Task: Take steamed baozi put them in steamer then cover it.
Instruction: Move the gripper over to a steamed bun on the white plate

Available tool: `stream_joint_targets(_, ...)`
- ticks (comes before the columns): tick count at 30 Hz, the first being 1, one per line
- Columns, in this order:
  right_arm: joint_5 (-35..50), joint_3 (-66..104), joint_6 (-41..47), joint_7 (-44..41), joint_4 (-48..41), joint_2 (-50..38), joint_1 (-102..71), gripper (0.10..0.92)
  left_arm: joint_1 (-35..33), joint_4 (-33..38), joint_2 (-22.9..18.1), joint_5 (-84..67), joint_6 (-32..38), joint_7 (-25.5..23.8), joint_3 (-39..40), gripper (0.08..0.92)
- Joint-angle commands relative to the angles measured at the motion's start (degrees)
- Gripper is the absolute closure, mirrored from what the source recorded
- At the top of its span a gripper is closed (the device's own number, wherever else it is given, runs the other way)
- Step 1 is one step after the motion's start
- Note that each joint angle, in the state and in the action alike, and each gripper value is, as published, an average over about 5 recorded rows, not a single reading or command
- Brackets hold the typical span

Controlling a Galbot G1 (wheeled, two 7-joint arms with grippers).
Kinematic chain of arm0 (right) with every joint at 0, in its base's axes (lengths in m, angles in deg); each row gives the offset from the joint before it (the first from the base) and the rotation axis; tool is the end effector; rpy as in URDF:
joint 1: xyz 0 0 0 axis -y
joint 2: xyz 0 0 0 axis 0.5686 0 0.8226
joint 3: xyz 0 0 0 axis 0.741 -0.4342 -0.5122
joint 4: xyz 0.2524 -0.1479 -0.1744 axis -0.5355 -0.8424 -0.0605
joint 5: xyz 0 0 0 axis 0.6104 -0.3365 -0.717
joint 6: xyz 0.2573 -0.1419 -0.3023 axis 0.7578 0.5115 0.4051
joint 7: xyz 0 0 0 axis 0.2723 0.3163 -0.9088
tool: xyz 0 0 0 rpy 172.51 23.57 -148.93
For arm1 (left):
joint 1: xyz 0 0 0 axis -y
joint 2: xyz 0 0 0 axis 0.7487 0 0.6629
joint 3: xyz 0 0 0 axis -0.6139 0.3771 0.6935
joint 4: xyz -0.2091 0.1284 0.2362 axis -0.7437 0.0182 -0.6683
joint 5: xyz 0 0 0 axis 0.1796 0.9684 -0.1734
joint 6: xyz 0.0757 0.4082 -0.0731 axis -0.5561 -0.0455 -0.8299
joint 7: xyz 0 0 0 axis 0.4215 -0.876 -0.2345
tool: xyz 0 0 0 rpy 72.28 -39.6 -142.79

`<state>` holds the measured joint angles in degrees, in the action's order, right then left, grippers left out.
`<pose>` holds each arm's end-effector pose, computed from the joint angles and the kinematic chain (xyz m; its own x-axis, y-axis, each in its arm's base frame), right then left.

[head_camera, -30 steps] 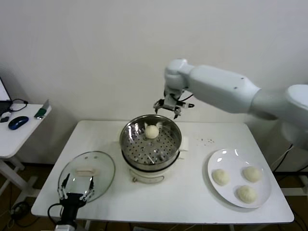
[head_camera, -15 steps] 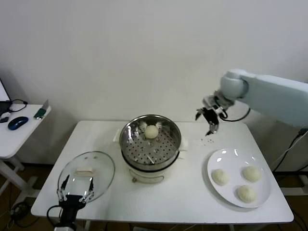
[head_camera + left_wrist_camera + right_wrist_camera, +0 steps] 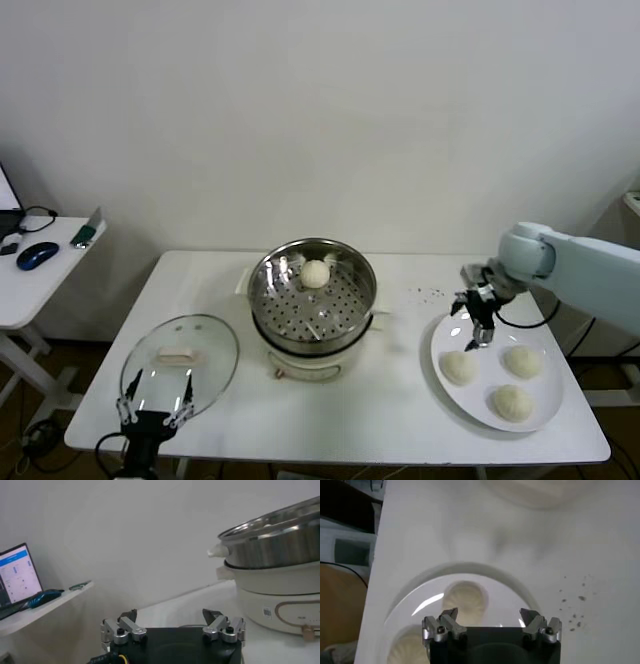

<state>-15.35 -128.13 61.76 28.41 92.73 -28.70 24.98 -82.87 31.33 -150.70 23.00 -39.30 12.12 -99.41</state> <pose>0.5414 -0.1215 -0.2171 -0.0274 -0.1089 0.9937 -0.9986 -0.0417 -0.0321 0.1783 0.0915 -0.3723 -0.9833 -0.1130 0.1428 -0.0562 0.9342 0.3523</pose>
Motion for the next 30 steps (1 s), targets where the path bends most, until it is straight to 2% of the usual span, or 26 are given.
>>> stream_joint_targets(1, -3.0, 4.4, 2.0, 1.0, -0.6, -1.6, -9.0, 0.203, -0.4, -0.2, 0.1, 0.1, 0.2, 0.1, -0.1, 0.177)
stream_joint_targets(22, -2.9, 5.5, 2.0, 2.0, -4.2, 3.2, -10.7, 0.208, 0.2, -1.5, 0.1, 0.1, 0.2, 0.8, 0.4, 0.177)
stream_joint_targets(30, -2.2, 4.4, 1.7, 1.7, -4.7, 3.5, -9.1, 0.274, -0.6, -1.0, 0.0, 0.3, 1.2, 1.1, 0.5, 0.177)
